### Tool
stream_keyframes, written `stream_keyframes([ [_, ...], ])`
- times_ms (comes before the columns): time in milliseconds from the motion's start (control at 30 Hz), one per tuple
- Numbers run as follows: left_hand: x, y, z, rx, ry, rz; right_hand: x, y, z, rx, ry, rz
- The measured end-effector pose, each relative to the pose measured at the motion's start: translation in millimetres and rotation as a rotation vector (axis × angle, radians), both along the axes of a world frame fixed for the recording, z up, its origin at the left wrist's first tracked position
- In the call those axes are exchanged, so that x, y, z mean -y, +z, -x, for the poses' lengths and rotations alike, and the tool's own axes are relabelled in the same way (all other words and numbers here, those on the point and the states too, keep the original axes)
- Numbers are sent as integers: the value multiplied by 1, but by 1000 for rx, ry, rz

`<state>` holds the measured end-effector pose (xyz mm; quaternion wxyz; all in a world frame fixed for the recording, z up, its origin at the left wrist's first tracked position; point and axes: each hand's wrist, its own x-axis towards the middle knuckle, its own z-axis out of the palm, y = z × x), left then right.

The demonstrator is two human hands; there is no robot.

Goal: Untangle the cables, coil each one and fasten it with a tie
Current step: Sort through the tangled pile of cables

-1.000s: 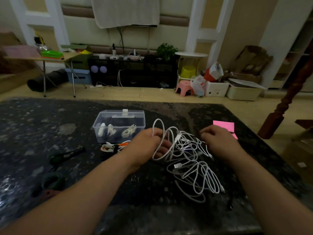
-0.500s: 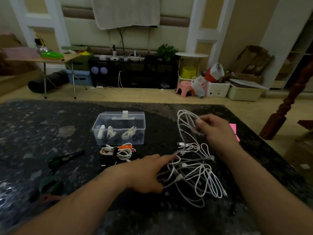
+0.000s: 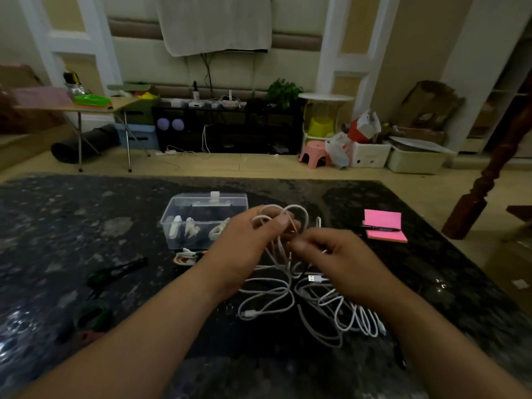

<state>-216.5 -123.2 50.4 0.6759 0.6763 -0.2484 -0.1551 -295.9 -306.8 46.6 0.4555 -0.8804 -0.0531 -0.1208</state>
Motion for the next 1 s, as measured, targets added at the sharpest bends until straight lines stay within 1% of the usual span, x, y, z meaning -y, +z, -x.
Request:
stream_keyframes([
  [67,-3,1,-2,-103,-18,89,18,0,-6,55,-256,-84],
  [100,-3,1,-2,-137,-21,126,28,0,-9,69,-352,-131],
  [133,-4,1,-3,-155,-25,150,35,0,-12,62,-391,-168],
  [167,-4,1,-3,-170,-34,167,38,-1,-13,25,-369,-161],
  [200,-4,1,-3,-187,-44,185,42,-3,-15,-23,-300,-77],
  [267,-3,4,-3,-242,-53,240,45,-11,-18,-121,-196,223],
  [300,-4,6,-3,-272,-49,272,44,-16,-20,-139,-170,335],
  [333,-6,8,-4,-289,-35,293,45,-19,-22,-150,-180,378],
  [433,-12,9,-12,-282,47,274,51,-20,-27,-138,-294,256],
  [467,-13,8,-15,-278,66,258,55,-16,-28,-129,-340,247],
  [533,-15,6,-19,-295,70,258,67,-12,-30,-151,-421,264],
  [633,-16,8,-20,-342,18,300,88,-21,-34,-272,-576,344],
  [700,-18,9,-19,-366,-21,338,94,-26,-34,-323,-627,379],
  [833,-19,9,-18,-369,-46,352,78,-14,-24,-379,-576,486],
  [867,-18,9,-17,-365,-46,348,73,-8,-20,-365,-554,529],
  [967,-17,10,-17,-364,-42,352,57,7,-10,-183,-432,618],
  [1000,-17,10,-18,-372,-38,365,54,11,-9,-160,-375,636],
])
